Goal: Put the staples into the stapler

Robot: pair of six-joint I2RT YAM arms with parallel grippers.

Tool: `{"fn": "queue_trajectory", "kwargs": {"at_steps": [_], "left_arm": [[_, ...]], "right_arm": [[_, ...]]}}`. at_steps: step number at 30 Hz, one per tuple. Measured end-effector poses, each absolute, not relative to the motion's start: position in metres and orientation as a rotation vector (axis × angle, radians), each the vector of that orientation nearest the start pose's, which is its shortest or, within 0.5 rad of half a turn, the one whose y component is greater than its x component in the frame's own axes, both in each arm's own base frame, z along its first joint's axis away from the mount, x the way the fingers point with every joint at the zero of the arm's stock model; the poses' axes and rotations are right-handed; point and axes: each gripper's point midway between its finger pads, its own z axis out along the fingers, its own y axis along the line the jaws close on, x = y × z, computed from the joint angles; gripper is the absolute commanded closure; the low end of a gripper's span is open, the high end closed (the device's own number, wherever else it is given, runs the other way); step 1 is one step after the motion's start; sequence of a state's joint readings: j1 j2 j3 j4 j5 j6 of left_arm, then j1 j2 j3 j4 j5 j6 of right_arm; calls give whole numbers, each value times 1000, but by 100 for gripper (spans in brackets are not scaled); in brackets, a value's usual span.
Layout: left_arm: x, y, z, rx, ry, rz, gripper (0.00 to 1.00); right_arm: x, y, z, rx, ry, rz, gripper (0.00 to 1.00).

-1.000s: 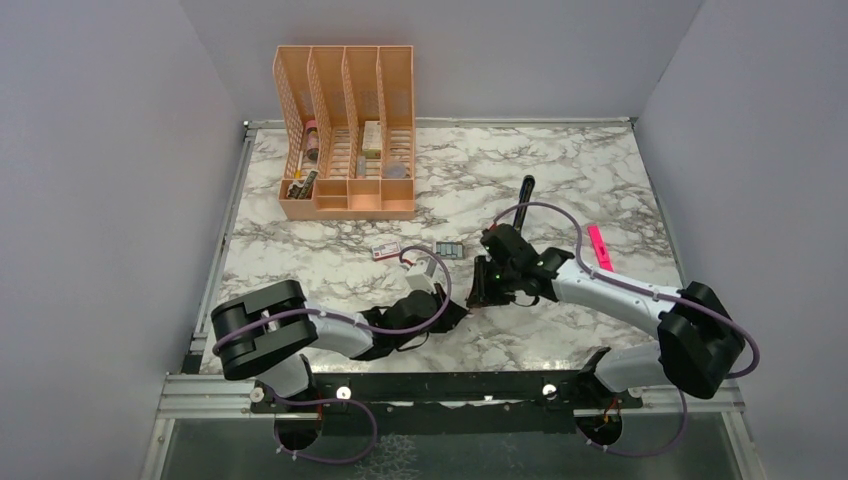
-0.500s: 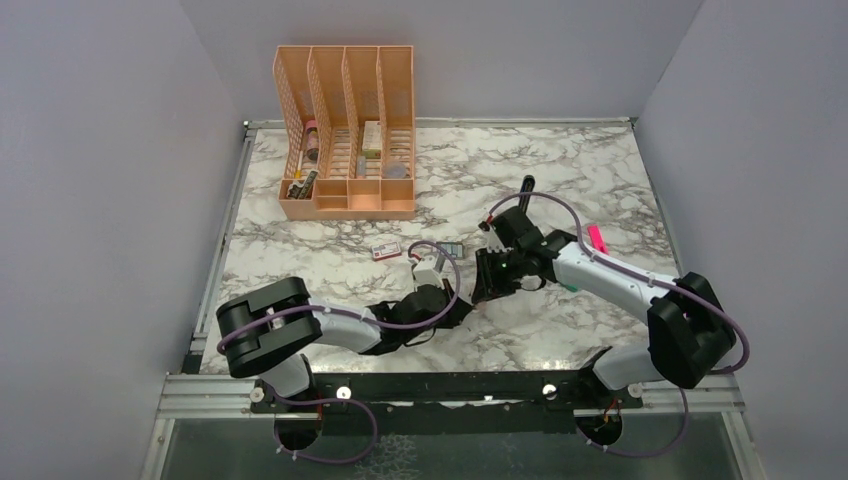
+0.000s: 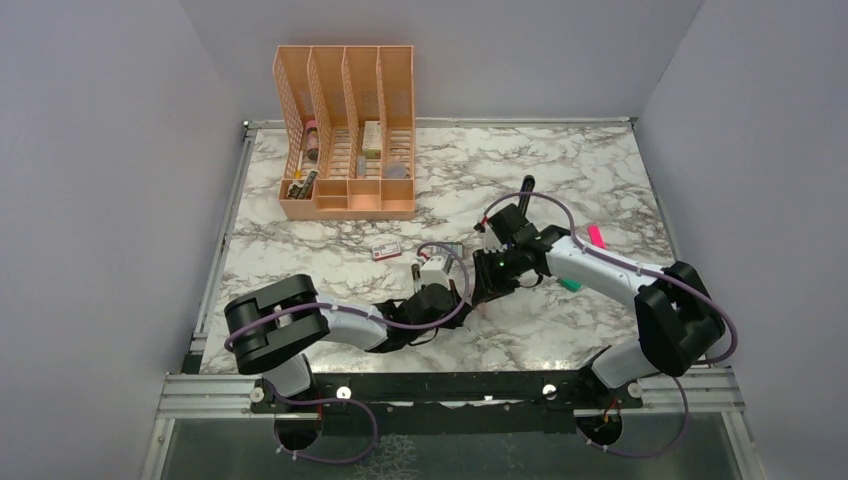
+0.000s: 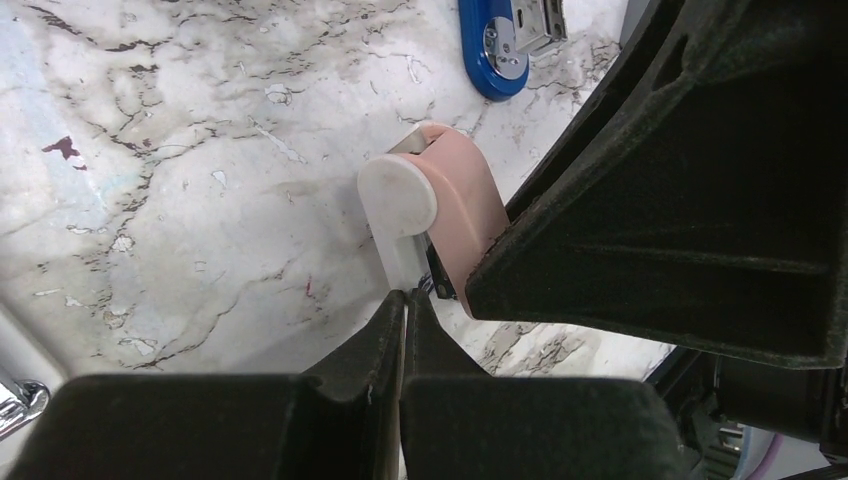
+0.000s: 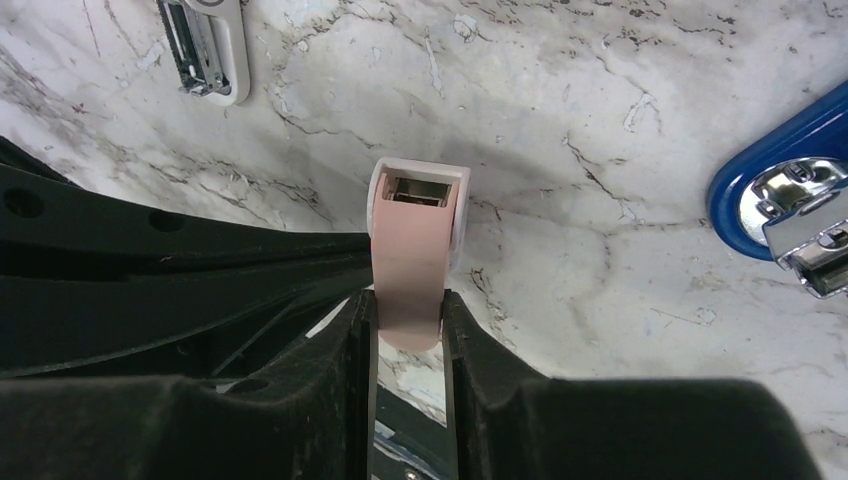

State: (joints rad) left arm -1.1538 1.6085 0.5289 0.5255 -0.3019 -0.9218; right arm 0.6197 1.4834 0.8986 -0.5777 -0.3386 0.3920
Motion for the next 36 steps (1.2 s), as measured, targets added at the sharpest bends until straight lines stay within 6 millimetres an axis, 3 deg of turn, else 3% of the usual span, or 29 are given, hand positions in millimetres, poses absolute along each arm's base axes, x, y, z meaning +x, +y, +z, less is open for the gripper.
{"fn": "queue_trajectory", "kwargs": {"at_steps": [15, 24, 30, 36], "left_arm": [[183, -351, 28, 72, 2276, -918, 90], [184, -348, 23, 13, 2293, -967, 88], [185, -346, 23, -13, 2291, -979, 87], [186, -346, 23, -21, 2286, -989, 83]], "right_arm": [[201, 238, 43, -396, 2787, 599, 69], [204, 245, 37, -382, 2757, 513, 48], [202, 242, 34, -377, 2762, 462, 54], [195, 246, 34, -385, 2773, 467, 89]]}}
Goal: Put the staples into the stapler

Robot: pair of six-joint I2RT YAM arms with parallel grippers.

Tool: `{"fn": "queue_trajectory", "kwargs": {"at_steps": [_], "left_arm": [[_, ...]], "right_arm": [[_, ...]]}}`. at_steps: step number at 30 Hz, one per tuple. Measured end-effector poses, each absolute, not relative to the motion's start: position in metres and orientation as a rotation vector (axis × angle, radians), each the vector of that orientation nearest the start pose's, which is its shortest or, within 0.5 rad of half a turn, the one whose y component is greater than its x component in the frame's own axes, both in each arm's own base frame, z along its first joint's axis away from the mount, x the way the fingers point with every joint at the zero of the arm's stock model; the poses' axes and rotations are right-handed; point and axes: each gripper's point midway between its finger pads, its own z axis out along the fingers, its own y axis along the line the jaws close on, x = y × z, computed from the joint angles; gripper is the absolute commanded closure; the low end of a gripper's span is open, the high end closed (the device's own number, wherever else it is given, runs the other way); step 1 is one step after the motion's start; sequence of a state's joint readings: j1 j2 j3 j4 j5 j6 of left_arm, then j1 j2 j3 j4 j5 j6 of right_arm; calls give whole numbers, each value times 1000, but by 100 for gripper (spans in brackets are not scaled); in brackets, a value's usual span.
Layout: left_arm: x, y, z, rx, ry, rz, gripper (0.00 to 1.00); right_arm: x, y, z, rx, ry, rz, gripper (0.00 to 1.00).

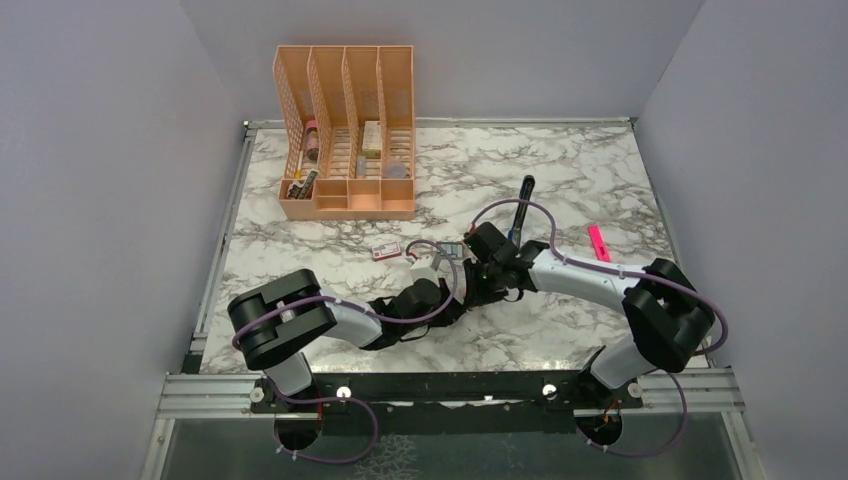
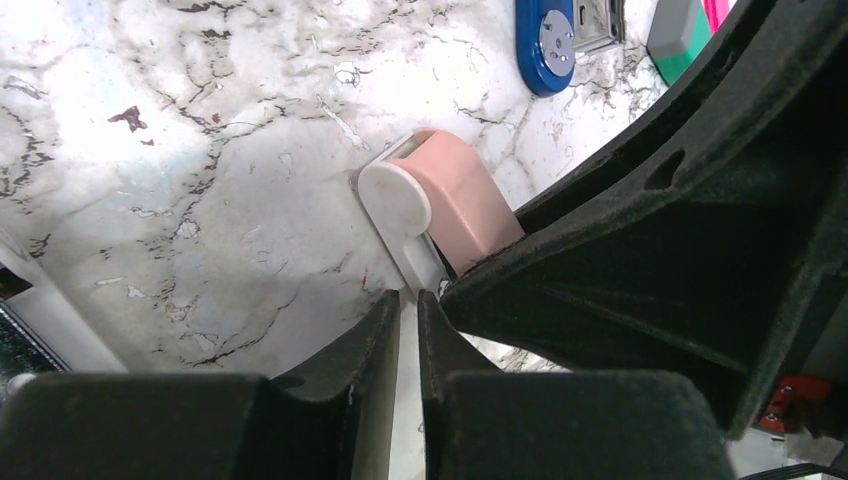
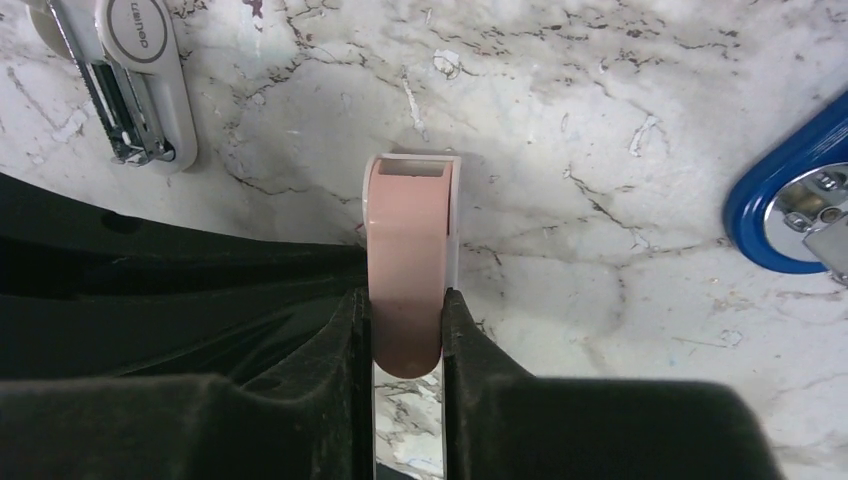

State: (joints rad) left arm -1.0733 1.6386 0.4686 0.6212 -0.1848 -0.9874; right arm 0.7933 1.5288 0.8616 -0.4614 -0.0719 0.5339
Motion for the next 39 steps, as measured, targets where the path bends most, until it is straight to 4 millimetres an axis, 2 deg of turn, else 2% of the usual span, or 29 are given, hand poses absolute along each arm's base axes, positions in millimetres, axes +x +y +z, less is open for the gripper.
{"fn": "queue_trajectory", "kwargs": {"at_steps": [3, 8, 13, 19, 22, 26, 30, 35, 39], "left_arm": [[185, -345, 24, -24, 2284, -996, 77], [181, -340, 27, -28, 2276, -1013, 71], [175, -331, 29, -30, 2273, -1033, 67], [166, -315, 32, -42, 2259, -1062, 56], [162, -308, 39, -42, 2236, -1083, 50], [161, -308, 55, -38, 2183, -1136, 44], [157, -305, 66, -31, 2136, -1187, 45], [157, -307, 75, -14, 2097, -1219, 63], [155, -310, 77, 7, 2088, -1243, 68]], "right_arm": [[194, 246, 35, -370, 2778, 467, 96], [191, 247, 45, -325, 2771, 499, 99], [186, 255, 60, -261, 2742, 607, 99], [176, 260, 60, -154, 2755, 708, 99], [172, 261, 61, -96, 2752, 755, 99], [172, 268, 68, -29, 2729, 830, 99], [172, 275, 76, 29, 2697, 908, 99], [169, 280, 83, 82, 2683, 988, 99], [167, 286, 88, 104, 2680, 1045, 99]]}}
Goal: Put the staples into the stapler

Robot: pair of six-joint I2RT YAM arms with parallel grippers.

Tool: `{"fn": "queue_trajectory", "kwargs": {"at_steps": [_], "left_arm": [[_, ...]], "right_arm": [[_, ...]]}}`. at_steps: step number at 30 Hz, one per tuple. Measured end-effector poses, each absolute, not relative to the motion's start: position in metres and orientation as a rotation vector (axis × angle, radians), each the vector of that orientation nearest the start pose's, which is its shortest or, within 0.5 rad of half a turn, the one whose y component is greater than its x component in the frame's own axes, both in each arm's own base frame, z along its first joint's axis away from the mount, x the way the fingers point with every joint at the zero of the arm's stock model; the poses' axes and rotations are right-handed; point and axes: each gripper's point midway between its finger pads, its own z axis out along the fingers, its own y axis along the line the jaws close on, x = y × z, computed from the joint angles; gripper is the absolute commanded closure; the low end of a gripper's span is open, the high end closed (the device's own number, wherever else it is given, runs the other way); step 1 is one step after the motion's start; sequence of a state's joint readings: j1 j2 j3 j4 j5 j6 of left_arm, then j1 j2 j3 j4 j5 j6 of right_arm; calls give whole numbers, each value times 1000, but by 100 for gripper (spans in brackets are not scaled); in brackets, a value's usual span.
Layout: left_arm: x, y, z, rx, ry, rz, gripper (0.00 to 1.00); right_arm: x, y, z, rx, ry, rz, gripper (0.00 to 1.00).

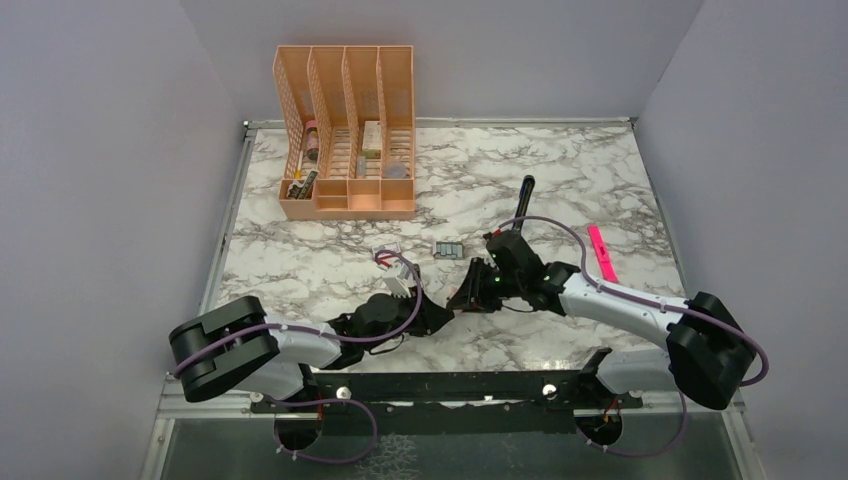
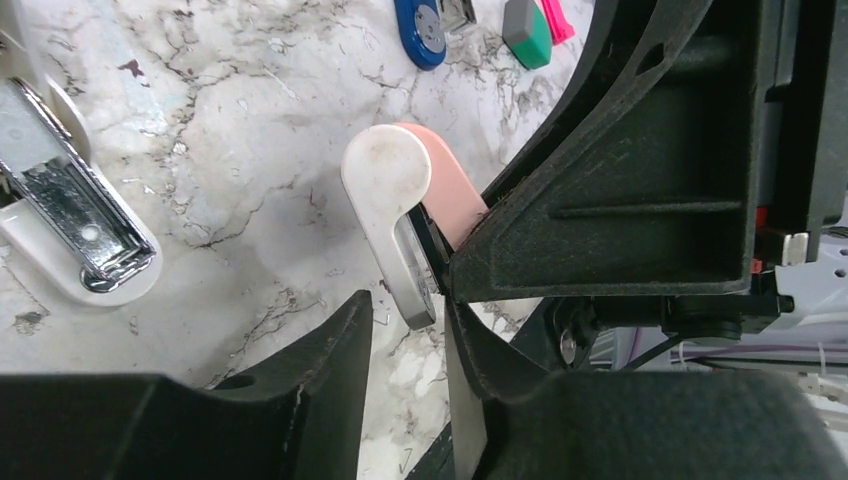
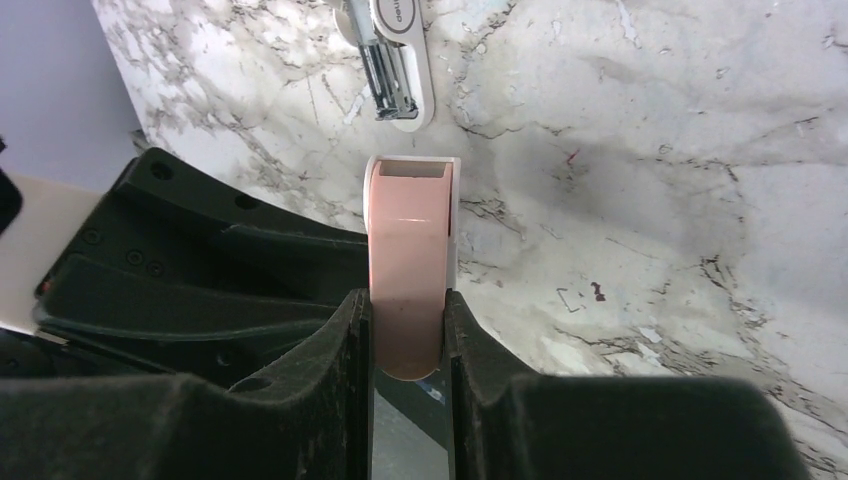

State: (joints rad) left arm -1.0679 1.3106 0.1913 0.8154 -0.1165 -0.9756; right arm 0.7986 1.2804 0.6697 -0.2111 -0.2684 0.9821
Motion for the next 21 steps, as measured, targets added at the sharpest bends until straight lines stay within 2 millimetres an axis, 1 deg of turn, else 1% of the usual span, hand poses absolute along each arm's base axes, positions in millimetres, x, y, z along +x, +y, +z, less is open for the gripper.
{"fn": "queue_trajectory", "kwargs": {"at_steps": [2, 5, 7, 8, 15, 18, 21], "left_arm": [[154, -311, 74, 11, 2093, -1245, 74], [153, -313, 73, 20, 2099, -1256, 90], [152, -315, 74, 23, 2093, -1266, 98], [153, -315, 74, 18, 2091, -1269, 100], [154, -317, 75, 40, 2069, -1272, 100], [154, -311, 65, 87, 2081, -1211, 100], [152, -309, 60, 155, 2078, -1170, 100]], "right_arm": [[166, 288, 89, 112, 2682, 1068, 99], [165, 289, 89, 119, 2681, 1086, 99], [165, 289, 90, 119, 2678, 1089, 99], [165, 289, 90, 117, 2676, 1089, 99], [167, 280, 92, 63, 2685, 1102, 99], [162, 275, 97, 8, 2705, 1121, 99], [158, 270, 98, -53, 2729, 1109, 99]]}}
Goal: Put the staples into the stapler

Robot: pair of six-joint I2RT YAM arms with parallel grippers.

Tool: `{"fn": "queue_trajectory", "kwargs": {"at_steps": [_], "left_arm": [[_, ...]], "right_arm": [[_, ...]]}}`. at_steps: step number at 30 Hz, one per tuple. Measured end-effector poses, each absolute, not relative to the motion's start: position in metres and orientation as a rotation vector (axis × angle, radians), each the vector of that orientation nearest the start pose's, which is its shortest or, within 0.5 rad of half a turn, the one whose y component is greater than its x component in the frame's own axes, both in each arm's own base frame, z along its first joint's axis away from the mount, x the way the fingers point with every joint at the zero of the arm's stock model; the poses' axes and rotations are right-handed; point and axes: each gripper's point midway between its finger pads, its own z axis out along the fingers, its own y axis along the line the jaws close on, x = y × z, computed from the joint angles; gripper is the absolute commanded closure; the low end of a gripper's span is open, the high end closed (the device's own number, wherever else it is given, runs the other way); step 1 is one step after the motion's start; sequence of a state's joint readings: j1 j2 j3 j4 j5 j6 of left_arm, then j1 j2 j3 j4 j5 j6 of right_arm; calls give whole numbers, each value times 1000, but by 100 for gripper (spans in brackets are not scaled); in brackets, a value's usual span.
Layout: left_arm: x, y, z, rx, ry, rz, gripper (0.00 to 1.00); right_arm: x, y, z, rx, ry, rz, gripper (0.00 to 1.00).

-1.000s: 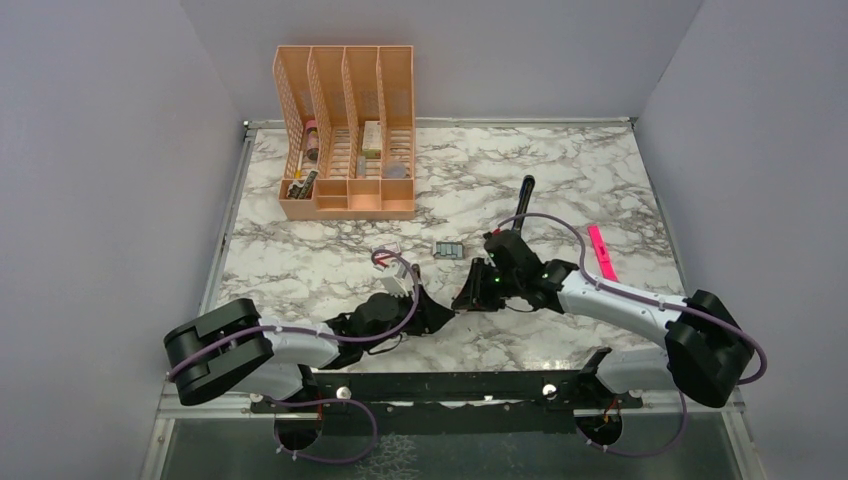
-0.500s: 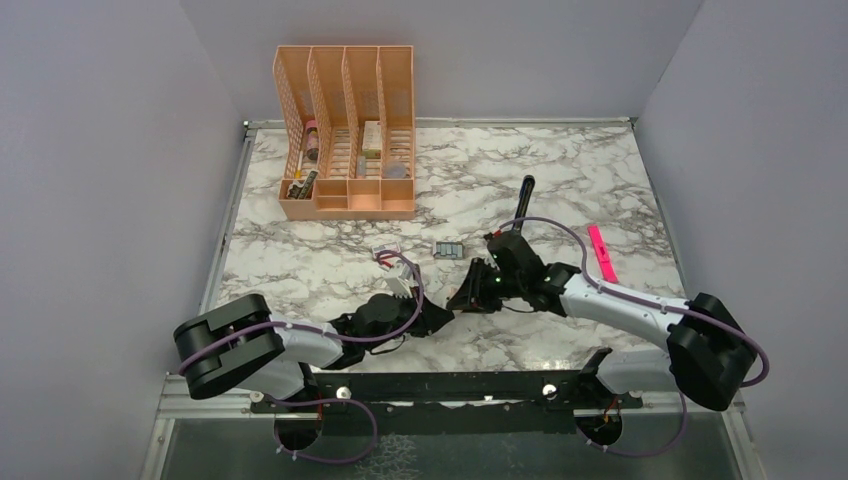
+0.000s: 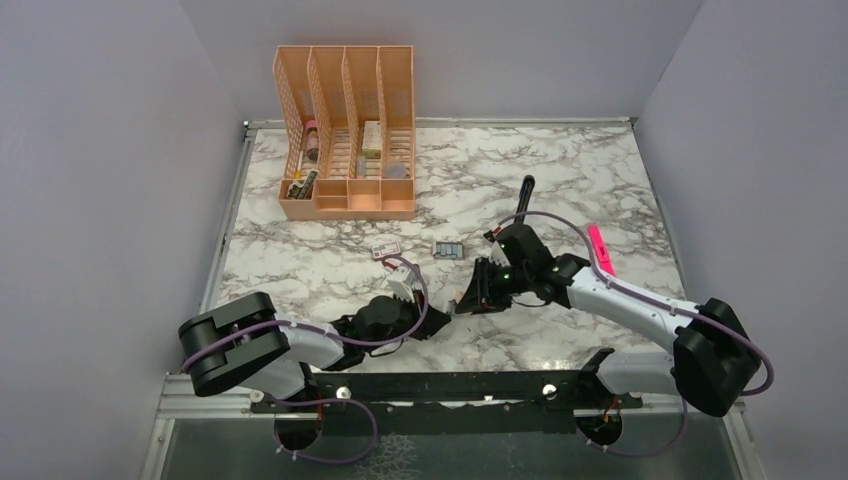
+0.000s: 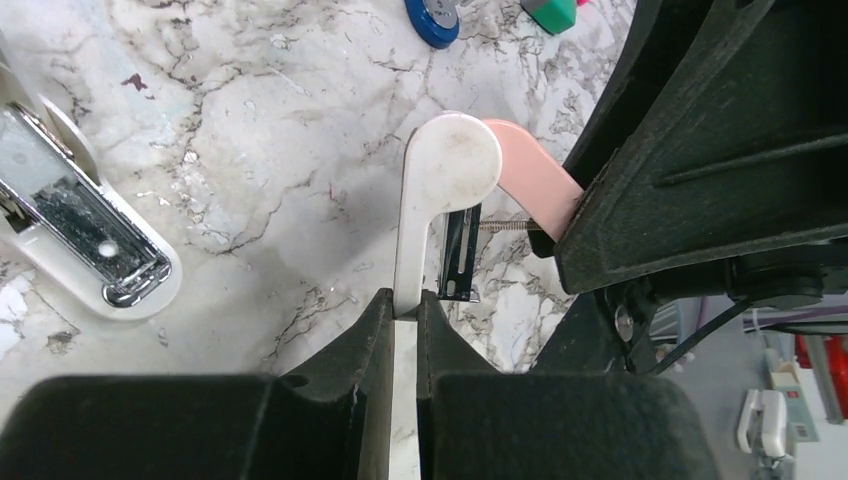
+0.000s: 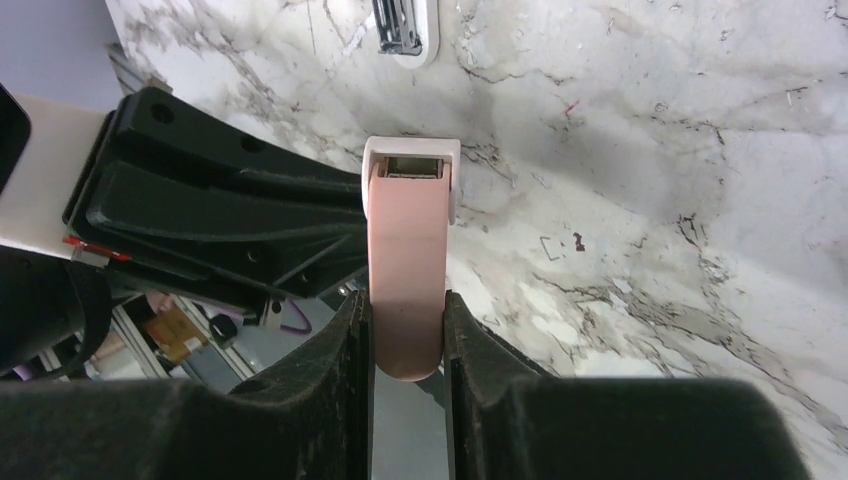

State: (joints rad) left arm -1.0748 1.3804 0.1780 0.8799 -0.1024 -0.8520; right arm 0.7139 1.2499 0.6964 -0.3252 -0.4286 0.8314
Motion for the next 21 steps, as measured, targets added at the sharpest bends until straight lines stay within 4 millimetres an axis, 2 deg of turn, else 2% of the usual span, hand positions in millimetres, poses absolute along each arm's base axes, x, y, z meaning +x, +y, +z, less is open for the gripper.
{"fn": "queue_trajectory", "kwargs": {"at_steps": [5, 11, 16, 21], "left_arm": [[155, -310, 66, 222, 2038, -1142, 100], [159, -314, 75, 290, 1987, -1118, 100], [160, -310, 82, 341, 1952, -1094, 100], [153, -304, 74, 398, 1973, -1076, 100]], "right_arm": [[161, 264, 106, -118, 2731, 1085, 95], [173, 254, 115, -121, 2708, 1061, 76], [183, 246, 123, -112, 2663, 1058, 67], [192, 239, 124, -86, 2635, 1031, 54]]}}
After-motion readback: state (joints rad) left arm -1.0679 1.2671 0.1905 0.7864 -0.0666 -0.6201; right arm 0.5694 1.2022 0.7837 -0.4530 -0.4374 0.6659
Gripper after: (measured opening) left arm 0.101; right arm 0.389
